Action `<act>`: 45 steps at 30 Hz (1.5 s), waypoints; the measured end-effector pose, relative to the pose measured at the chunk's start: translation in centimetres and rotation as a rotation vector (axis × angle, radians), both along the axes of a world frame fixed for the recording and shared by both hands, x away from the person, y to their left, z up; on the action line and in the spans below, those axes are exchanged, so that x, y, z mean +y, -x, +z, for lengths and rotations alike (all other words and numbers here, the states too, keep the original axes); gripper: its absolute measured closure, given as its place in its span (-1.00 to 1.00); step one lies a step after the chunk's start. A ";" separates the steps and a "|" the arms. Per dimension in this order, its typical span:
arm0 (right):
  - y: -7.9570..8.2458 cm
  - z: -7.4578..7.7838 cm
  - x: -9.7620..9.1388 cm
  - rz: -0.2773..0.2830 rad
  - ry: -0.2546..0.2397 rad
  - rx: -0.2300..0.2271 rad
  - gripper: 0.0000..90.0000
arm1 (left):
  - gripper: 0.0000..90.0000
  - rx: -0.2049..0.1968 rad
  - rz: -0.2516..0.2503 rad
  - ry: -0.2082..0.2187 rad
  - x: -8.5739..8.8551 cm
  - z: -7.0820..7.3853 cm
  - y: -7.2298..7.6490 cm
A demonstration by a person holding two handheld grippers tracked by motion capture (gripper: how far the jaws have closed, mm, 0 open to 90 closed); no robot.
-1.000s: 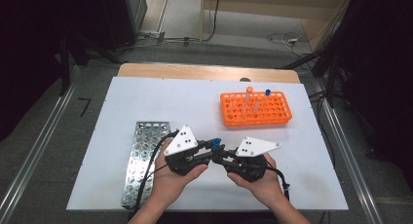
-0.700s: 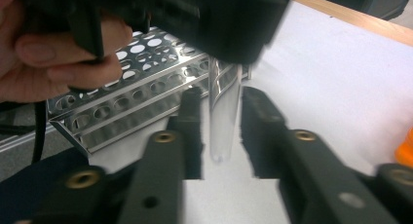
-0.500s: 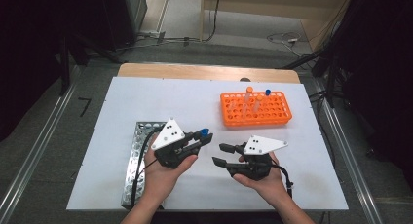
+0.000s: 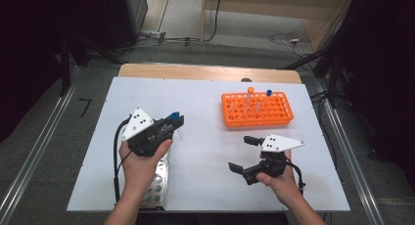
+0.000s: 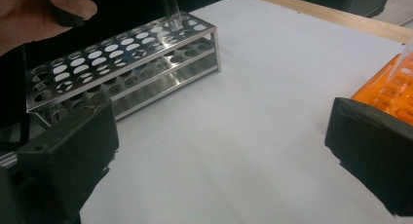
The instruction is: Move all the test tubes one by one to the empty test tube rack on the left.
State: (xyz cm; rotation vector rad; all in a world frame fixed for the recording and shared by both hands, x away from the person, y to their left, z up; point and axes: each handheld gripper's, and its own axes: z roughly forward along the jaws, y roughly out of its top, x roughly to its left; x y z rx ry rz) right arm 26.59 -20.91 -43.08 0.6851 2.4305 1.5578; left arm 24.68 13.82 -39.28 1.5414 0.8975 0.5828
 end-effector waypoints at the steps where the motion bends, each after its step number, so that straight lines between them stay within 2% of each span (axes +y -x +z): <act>1: -0.1 0.0 -0.3 0.000 -0.006 0.000 -1.00 | 0.71 -0.002 0.018 0.001 0.4 0.0 -0.1; 9: -0.4 -0.3 -1.7 -0.040 -0.003 0.008 -1.00 | 0.71 -0.014 0.130 0.025 2.8 -0.6 -0.8; 14: -0.5 -0.4 -2.4 -0.060 0.005 0.008 -1.00 | 0.71 -0.017 0.190 0.016 3.2 -1.4 -1.4; 17: -0.6 -0.5 -2.7 -0.070 0.002 0.009 -1.00 | 0.71 -0.009 0.243 0.011 3.4 -2.1 -1.9; 23: -0.9 -0.6 -3.2 -0.089 -0.006 0.010 -1.00 | 0.71 -0.005 0.242 0.005 3.3 -3.1 -2.7; 28: -1.0 -0.7 -3.3 -0.097 -0.006 0.012 -1.00 | 0.70 0.004 0.241 -0.017 3.0 -3.7 -3.2; 35: -1.0 -0.7 -3.4 -0.102 -0.004 0.010 -1.00 | 0.70 0.050 0.245 -0.063 2.9 -4.6 -3.7; 36: -1.0 -0.7 -3.4 -0.103 -0.005 0.010 -1.00 | 0.70 0.059 0.244 -0.069 2.8 -4.7 -3.8; 38: -1.0 -0.7 -3.4 -0.105 -0.008 0.010 -1.00 | 0.70 0.052 0.249 -0.077 2.7 -4.6 -3.8; 41: -1.1 -0.7 -3.5 -0.108 -0.008 0.012 -1.00 | 0.68 0.072 0.251 -0.100 2.6 -4.6 -3.8; 45: -1.1 -0.8 -3.5 -0.115 -0.009 0.013 -1.00 | 0.60 0.084 0.250 -0.102 2.5 -4.6 -3.9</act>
